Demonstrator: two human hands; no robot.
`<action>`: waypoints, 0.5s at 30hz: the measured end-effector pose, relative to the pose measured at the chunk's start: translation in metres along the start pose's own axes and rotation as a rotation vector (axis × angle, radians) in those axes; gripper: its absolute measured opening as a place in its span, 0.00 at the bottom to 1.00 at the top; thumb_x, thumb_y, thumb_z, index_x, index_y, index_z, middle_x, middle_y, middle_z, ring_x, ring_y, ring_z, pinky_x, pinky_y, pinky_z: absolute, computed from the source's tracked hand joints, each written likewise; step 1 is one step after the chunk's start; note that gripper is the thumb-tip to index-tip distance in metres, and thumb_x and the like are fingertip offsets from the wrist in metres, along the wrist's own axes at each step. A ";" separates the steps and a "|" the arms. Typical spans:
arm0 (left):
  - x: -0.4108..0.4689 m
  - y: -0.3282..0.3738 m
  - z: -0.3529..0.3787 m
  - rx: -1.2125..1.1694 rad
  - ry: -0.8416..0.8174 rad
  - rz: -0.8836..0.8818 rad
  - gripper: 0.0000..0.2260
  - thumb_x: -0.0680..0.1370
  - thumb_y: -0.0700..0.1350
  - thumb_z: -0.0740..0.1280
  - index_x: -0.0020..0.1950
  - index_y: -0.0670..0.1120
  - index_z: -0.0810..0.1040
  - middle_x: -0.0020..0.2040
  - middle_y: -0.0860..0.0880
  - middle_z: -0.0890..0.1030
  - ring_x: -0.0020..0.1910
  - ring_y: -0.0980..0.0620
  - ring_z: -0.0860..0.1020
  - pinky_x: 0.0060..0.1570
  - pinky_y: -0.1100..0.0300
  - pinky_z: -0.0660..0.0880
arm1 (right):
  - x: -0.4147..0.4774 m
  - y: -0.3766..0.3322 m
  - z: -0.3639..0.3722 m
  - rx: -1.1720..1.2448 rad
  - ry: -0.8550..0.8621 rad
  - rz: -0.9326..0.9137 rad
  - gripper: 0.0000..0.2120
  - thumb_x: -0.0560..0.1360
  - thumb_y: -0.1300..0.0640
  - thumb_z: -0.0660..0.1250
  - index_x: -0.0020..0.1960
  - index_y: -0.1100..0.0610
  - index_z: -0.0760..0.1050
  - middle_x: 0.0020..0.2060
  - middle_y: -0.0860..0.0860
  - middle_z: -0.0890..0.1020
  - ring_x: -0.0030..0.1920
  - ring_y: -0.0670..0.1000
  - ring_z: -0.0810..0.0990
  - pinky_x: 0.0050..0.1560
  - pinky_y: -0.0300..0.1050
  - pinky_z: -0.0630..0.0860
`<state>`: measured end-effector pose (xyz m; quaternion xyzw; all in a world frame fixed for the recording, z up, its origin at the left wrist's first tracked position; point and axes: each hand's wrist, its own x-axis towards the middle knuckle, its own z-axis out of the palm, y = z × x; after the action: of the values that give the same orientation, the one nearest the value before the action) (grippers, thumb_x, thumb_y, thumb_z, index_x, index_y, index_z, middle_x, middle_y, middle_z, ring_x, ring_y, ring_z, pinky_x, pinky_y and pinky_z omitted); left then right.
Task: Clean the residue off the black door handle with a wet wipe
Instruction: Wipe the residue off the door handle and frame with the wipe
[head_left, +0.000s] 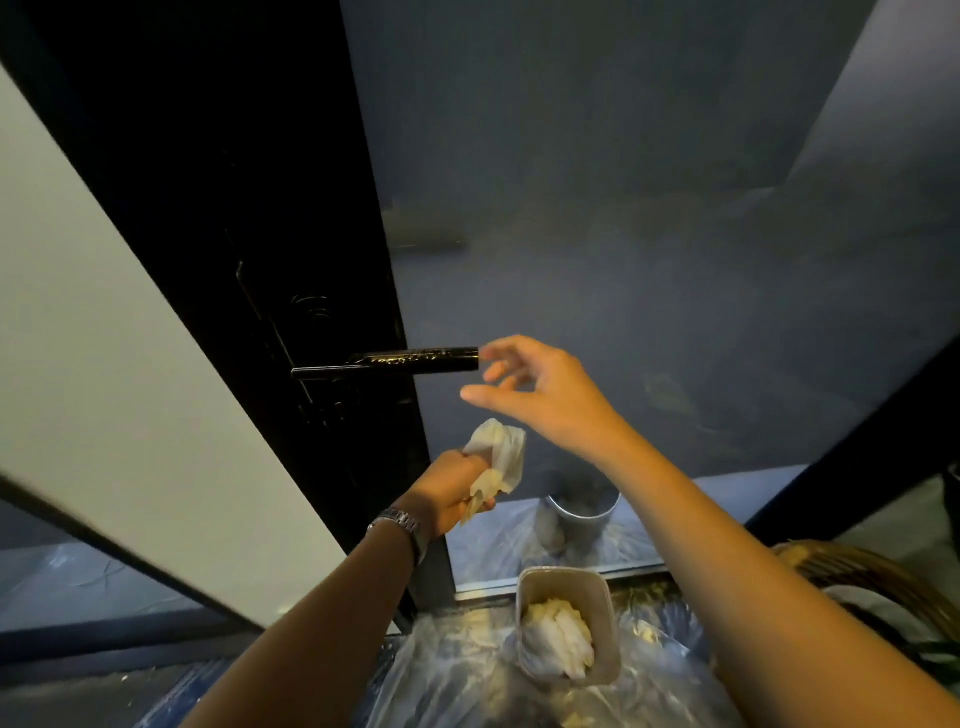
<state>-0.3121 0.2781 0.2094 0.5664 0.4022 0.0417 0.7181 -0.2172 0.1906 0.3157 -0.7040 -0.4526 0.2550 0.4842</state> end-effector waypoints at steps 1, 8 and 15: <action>0.002 0.000 0.005 0.053 -0.024 -0.003 0.10 0.76 0.33 0.58 0.39 0.40 0.77 0.25 0.47 0.76 0.23 0.56 0.72 0.25 0.64 0.70 | -0.007 0.017 -0.003 0.045 0.022 0.074 0.15 0.69 0.52 0.75 0.53 0.51 0.76 0.41 0.46 0.79 0.38 0.42 0.77 0.40 0.31 0.75; 0.023 -0.020 0.047 0.278 -0.216 0.025 0.03 0.71 0.36 0.70 0.43 0.43 0.79 0.39 0.46 0.79 0.38 0.49 0.76 0.40 0.56 0.74 | -0.055 0.120 -0.018 -0.220 -0.020 0.494 0.14 0.72 0.56 0.72 0.56 0.58 0.78 0.48 0.54 0.81 0.48 0.51 0.79 0.48 0.40 0.75; 0.044 -0.046 0.088 0.442 -0.234 0.032 0.08 0.71 0.33 0.68 0.48 0.42 0.79 0.39 0.48 0.78 0.38 0.54 0.75 0.34 0.70 0.74 | -0.081 0.173 -0.021 -0.260 0.026 0.646 0.11 0.73 0.63 0.69 0.54 0.63 0.78 0.50 0.58 0.82 0.45 0.53 0.78 0.39 0.37 0.73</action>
<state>-0.2458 0.2161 0.1506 0.7171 0.3068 -0.1017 0.6175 -0.1702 0.0883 0.1603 -0.8700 -0.2290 0.3261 0.2905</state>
